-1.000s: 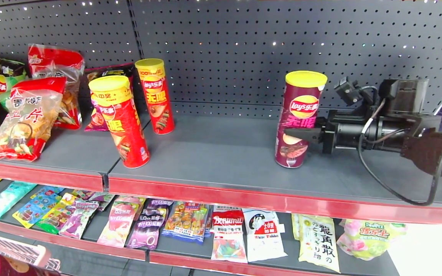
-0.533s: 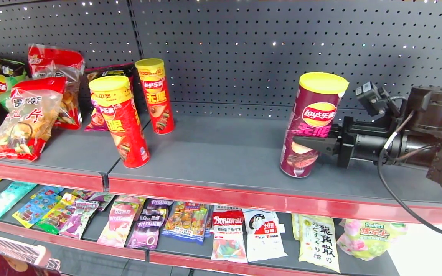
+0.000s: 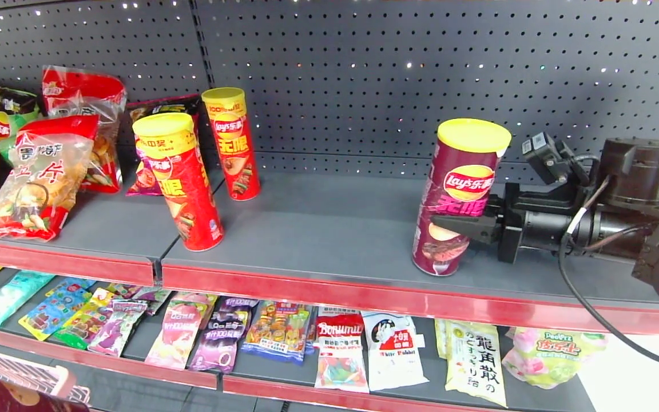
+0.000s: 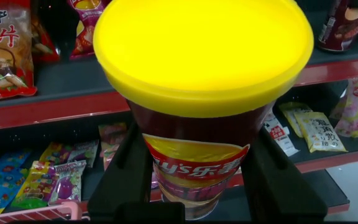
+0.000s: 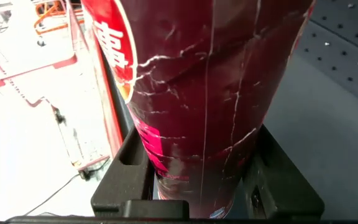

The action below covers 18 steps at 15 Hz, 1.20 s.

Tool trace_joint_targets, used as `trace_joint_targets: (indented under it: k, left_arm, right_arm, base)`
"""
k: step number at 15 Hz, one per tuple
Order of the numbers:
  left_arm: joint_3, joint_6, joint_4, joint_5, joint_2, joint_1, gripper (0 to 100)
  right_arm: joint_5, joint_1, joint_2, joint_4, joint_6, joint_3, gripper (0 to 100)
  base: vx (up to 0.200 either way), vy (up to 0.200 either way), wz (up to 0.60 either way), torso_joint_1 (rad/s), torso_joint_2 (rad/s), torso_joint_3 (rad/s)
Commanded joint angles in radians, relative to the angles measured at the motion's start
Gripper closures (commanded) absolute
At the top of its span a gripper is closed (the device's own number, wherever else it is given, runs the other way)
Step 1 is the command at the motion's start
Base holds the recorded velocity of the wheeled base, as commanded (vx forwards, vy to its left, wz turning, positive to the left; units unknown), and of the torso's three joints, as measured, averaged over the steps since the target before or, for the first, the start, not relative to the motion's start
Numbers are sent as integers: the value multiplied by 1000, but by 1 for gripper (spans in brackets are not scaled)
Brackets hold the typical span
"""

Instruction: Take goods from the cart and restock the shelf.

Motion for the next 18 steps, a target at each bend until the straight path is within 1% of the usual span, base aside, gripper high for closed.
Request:
trace_joint_targets:
  k: [1,12,18]
  left_arm:
    - [1,0,0,0,-1,0,100]
    - [6,0,0,0,-2,0,100]
    - [4,0,0,-2,-2,0,100]
  right_arm:
    - [1,12,4,0,0,2,100]
    - [1,52,-2,0,-6,41,100]
    - [1,57,-2,0,-17,52,100]
  base:
    - [0,0,0,0,0,0]
    - [0,0,0,0,0,0]
    - [0,0,0,0,0,0]
